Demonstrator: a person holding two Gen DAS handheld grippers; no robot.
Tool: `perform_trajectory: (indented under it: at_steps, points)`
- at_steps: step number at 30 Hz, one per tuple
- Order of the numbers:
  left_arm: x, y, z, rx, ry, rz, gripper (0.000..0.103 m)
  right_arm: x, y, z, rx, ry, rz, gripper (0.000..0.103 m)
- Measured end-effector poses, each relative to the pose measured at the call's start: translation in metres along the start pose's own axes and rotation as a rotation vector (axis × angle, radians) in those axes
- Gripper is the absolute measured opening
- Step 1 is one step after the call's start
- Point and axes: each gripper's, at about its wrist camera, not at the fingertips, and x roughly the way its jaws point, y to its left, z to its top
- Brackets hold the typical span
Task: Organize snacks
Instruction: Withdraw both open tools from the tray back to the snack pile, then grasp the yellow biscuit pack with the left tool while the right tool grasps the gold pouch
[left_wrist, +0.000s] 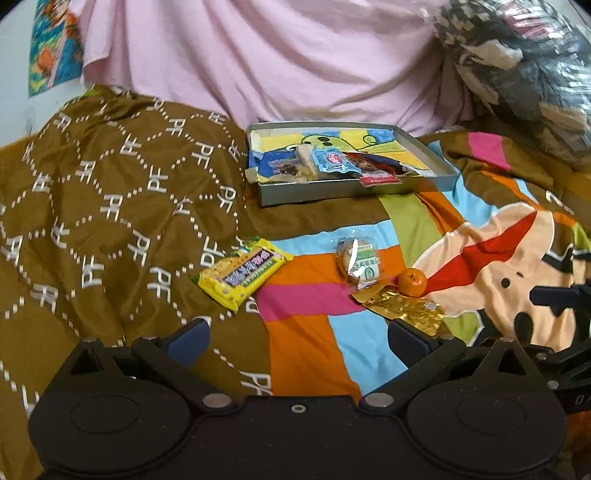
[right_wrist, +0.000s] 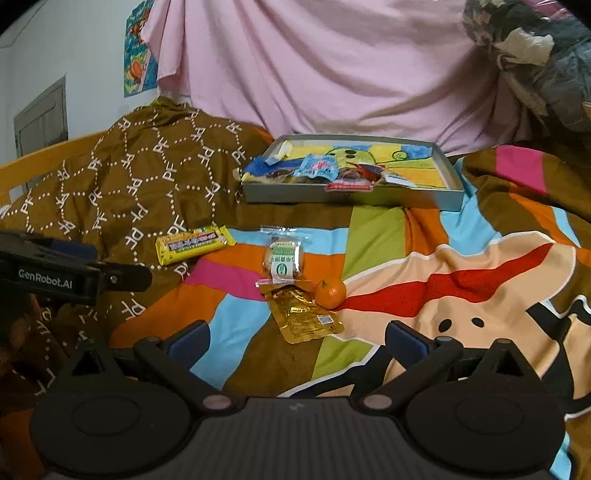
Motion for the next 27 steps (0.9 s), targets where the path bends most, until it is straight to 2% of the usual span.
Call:
perform_trajectory:
  at_steps: [8,11,18,24,27]
  points:
    - [0.020,0.014,0.001,0.035,-0.031,0.023,0.102,0.021,0.001,-0.001,-0.039,0.048,0.011,0.103]
    - [0.029,0.021,0.001,0.039,-0.021,0.025,0.102,0.031,0.002,0.000,-0.035,0.073,0.021,0.103]
    - [0.058,0.033,0.010,0.051,0.019,-0.093,0.102,0.054,0.004,0.012,-0.050,0.113,0.041,0.103]
    - [0.086,0.038,0.018,0.130,-0.009,-0.112,0.102,0.081,-0.003,0.021,-0.032,0.170,0.065,0.103]
    - [0.102,0.045,0.022,0.124,0.011,-0.152,0.102,0.093,-0.012,0.020,-0.003,0.210,0.069,0.103]
